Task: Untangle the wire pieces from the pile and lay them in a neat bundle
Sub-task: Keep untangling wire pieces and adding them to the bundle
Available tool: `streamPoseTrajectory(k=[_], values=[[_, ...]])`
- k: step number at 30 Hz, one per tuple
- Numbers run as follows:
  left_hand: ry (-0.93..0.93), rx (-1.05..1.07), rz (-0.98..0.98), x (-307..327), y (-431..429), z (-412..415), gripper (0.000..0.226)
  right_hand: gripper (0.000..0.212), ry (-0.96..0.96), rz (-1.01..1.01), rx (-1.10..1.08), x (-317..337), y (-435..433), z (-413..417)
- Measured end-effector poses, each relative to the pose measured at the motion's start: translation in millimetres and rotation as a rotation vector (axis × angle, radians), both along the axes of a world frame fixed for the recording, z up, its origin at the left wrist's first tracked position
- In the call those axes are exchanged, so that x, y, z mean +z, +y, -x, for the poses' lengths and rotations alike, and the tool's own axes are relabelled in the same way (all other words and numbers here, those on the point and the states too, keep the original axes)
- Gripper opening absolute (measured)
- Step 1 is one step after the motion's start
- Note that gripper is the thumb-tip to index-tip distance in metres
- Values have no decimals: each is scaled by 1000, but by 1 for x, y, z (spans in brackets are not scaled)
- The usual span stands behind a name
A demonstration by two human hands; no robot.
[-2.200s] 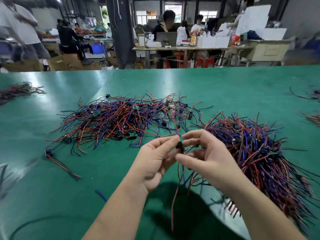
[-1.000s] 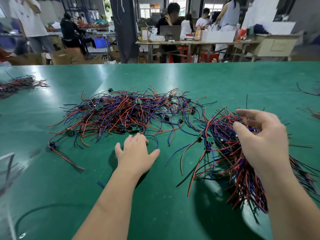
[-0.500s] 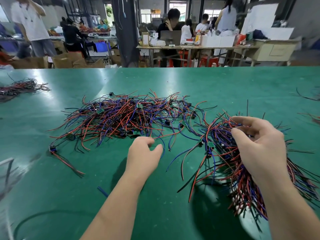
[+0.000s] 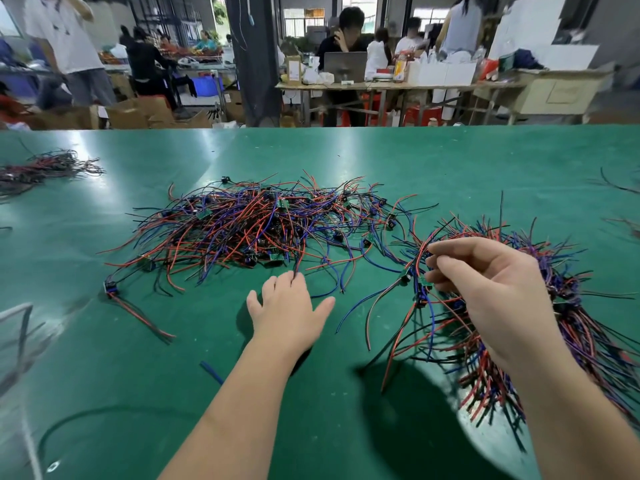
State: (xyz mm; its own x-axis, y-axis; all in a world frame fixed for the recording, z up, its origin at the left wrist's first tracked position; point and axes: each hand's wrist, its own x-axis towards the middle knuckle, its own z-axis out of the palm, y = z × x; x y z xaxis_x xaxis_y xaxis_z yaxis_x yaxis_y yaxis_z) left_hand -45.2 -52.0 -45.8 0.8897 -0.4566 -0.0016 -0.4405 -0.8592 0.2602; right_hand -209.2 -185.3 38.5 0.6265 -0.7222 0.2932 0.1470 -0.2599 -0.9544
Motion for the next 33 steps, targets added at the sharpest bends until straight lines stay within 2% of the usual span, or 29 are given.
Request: streamPoseTrajectory(k=[2,4,8,10,12,15,17,19,21,23,25,27,29,30,33], values=[[-69,23,8,2,0,-2,58,20,10,-7,-1,0,0,0],[-45,63,137,9,0,-1,50,20,15,-12,-1,0,1,0],[92,107,775,35,1,9,29,19,12,-41,28,0,2,0],[81,42,1097,50,3,22,14,20,16,-114,71,1,4,-1],[-5,-85,1264,63,4,38,11,19,15,-278,147,1,7,-3],[-122,-368,1265,69,4,61,17,20,-1,-524,274,2,11,-8],[-179,-543,1185,66,0,73,15,31,-54,-570,310,2,12,-9],[-237,-681,1105,60,-5,81,12,29,-110,-576,298,3,10,-8],[-211,-759,1071,55,-7,83,8,24,-111,-562,272,2,6,-6],[-101,-731,1038,51,-7,81,27,21,-64,-523,262,2,2,-4],[90,-574,1034,52,-7,78,43,24,-34,-474,298,2,2,-1],[359,-359,1145,58,-9,72,46,24,1,-412,389,2,3,2],[631,-216,1261,64,-10,66,38,24,65,-347,505,3,7,5],[740,-181,1304,66,-10,64,35,25,95,-319,553,2,9,5],[958,-147,1427,71,-8,60,50,28,160,-239,628,-1,15,3]])
